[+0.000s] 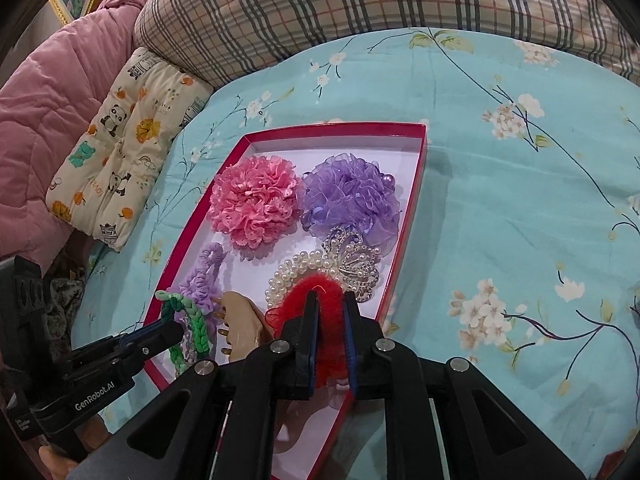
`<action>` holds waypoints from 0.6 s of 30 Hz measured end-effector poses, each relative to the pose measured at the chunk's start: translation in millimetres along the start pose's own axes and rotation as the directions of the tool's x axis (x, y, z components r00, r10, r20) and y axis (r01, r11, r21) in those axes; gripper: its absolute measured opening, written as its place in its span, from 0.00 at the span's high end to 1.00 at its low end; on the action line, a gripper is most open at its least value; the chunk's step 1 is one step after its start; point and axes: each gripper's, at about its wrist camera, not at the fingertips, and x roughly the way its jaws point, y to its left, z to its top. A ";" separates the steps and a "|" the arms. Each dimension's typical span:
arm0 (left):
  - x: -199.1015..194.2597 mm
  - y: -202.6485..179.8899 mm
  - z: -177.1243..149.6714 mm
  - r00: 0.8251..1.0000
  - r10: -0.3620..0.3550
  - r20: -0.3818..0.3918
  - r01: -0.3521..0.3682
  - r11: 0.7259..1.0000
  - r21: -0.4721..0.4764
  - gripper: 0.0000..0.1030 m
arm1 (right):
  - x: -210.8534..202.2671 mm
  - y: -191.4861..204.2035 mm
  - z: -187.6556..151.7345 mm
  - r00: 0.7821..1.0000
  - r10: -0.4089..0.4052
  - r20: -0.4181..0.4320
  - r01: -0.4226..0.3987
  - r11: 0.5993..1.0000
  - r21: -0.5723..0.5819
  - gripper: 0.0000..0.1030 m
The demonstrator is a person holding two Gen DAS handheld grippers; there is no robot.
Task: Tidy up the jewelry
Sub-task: 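Open both tools to release the items into the box and withdraw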
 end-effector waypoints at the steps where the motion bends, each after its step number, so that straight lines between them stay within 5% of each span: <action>1: -0.6 -0.6 0.1 1.000 0.004 0.000 -0.004 1.000 0.003 0.91 | -0.6 0.1 -0.2 1.000 0.000 0.000 0.000 1.000 0.001 0.84; 4: -2.9 -1.3 -0.1 1.000 0.016 0.004 -0.016 1.000 0.006 0.88 | -2.6 0.2 -1.6 1.000 -0.003 0.000 0.003 1.000 0.002 0.73; 11: -11.6 -1.0 -2.7 1.000 0.024 0.014 -0.024 1.000 -0.001 0.63 | -15.8 -2.7 -7.8 1.000 -0.001 0.013 0.001 1.000 0.009 0.70; 18: -20.9 -4.5 -4.8 0.999 0.033 0.029 -0.033 0.999 0.005 0.60 | -35.9 -10.9 -15.8 0.999 0.000 0.036 -0.001 1.000 0.031 0.68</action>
